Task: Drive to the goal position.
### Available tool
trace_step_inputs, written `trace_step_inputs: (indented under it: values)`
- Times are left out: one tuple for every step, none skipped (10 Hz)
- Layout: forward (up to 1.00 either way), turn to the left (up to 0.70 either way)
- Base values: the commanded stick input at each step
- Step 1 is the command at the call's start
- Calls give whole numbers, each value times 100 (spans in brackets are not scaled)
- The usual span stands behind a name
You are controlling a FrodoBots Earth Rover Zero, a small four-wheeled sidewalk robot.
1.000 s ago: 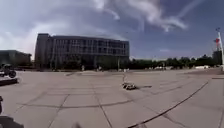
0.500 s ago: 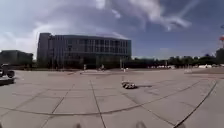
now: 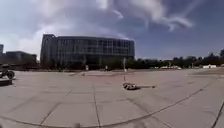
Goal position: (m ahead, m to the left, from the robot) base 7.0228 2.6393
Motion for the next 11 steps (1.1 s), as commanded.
trace_step_inputs:
  values:
    - [70,17]
    - [70,16]
    - [70,9]
    - [70,12]
    - [70,20]
    - [70,12]
    - [70,9]
    - [70,14]
    - [70,23]
    - [70,23]
    - [70,9]
